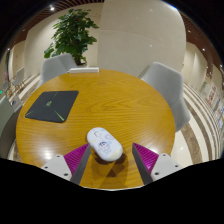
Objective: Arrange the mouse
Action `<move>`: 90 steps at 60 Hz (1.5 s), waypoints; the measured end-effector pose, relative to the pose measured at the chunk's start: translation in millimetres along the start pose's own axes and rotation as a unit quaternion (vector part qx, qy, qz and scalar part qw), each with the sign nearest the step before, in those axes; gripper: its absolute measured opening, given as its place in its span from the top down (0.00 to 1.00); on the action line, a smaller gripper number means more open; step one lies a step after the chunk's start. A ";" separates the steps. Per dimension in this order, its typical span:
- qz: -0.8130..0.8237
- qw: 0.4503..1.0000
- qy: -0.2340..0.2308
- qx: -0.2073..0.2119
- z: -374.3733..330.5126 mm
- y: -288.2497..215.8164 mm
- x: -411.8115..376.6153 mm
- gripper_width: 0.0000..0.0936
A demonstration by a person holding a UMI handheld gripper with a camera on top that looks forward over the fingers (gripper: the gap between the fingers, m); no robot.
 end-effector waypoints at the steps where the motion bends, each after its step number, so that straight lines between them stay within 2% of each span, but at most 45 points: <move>1: -0.001 1.000 -0.002 -0.001 4.0 -0.9 0.4 0.07; 19: 0.027 0.999 -0.021 -0.013 51.2 -22.0 11.7 0.09; 25: 0.030 0.999 -0.021 -0.021 49.8 -23.4 14.6 0.47; 39: 0.036 0.999 -0.005 -0.029 41.1 -33.8 20.9 0.61; 45: 0.046 0.999 0.000 -0.010 29.2 -77.9 18.4 0.62; 51: 0.062 0.998 -0.021 0.021 15.8 -133.6 -3.5 0.62; 57: 0.062 0.996 -0.049 0.049 10.7 -186.4 -47.0 0.62; 64: 0.047 0.994 -0.077 0.064 20.8 -218.4 -117.3 0.62; 70: 0.034 0.994 -0.086 0.057 45.2 -220.1 -176.9 0.62; 82: 0.027 0.998 -0.065 0.000 103.7 -184.0 -241.6 0.61; 90: 0.035 0.998 -0.050 -0.031 123.1 -159.5 -253.5 0.54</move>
Point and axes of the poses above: the point between the fingertips, and its own axes, seen from behind it with the camera up: x to the right, y down, z forward, the way the camera looks, the point moved 2 cm from there along -z, backward, against the way the camera looks, and after that the axes turned 4 degrees about -z, right-handed, at the moved point
